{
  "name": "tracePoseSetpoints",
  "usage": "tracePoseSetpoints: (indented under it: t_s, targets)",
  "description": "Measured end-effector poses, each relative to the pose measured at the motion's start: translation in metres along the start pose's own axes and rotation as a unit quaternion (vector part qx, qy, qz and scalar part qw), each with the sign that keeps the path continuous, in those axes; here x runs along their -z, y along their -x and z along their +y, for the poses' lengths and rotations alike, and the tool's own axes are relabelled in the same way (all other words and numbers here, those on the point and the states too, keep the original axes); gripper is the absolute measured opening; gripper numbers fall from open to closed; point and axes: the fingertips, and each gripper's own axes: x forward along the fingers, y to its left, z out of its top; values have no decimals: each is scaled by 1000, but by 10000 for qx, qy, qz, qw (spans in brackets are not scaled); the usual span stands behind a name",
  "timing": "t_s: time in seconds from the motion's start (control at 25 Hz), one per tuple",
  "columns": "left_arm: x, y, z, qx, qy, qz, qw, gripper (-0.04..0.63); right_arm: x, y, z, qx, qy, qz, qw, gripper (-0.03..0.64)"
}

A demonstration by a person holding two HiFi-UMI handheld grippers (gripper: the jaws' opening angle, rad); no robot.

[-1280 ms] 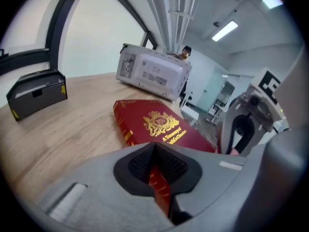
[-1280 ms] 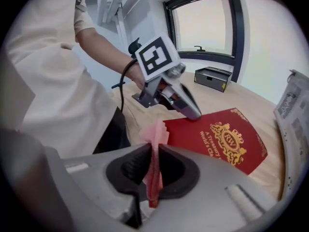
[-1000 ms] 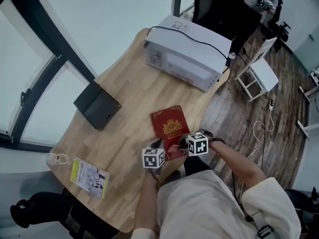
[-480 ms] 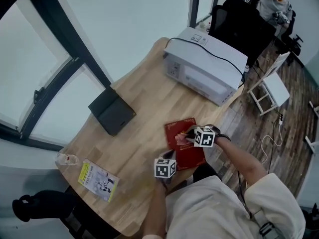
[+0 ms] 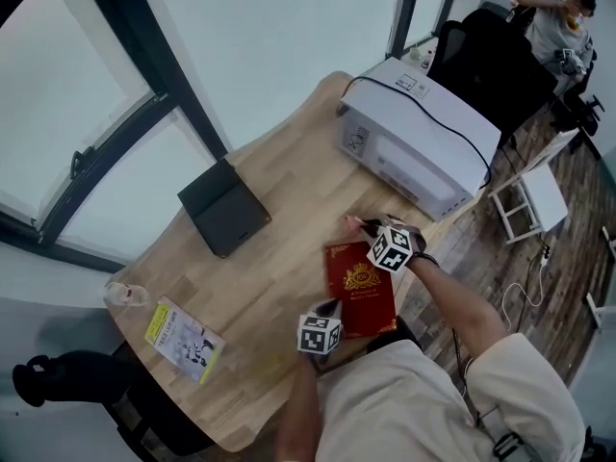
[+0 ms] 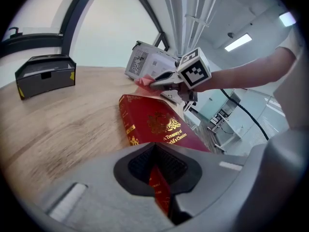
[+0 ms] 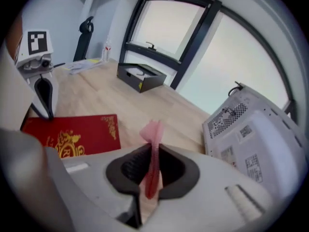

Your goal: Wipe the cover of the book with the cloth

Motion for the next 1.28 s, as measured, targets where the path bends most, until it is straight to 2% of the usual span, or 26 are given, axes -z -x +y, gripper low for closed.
tracePoseSetpoints:
  t_s: [0.04, 0.12, 0.2, 0.28, 0.4, 0.6, 0.72, 1.04, 1.28]
  targets:
    - [0, 0, 1, 5, 3, -6, 10000, 8, -11, 1, 0, 89, 45, -179, 9998, 35]
    - [-1, -1, 2, 11, 24, -24, 10000, 8, -27, -1, 17, 63, 474, -430, 9979, 35]
    - [-2, -2, 2, 13, 59, -52, 10000, 6, -33, -8, 53, -279, 1121, -485, 9921, 35]
    - [-1, -2, 1, 10, 84, -60, 9999, 8, -34, -13, 86, -552, 1531, -466, 9856, 37]
    - [0, -1, 2, 31, 94, -70, 9999, 6, -43, -12, 106, -718, 1351, -538, 9868, 38]
    - [0, 5, 5, -30, -57, -88, 9999, 8, -49, -3, 134, -1264, 1282, -538, 9822, 38]
    - [5, 17, 12, -76, 146, -200, 9997, 8, -42, 10, 152, -1602, 1350, -450, 9768, 38]
    - [16, 38, 36, -286, 239, -290, 9989, 8, -32, 39, 201, -2014, 1295, -457, 9698, 38]
    - [15, 41, 38, -324, 334, -429, 9980, 8, -30, 60, 236, -2078, 742, -580, 9736, 40]
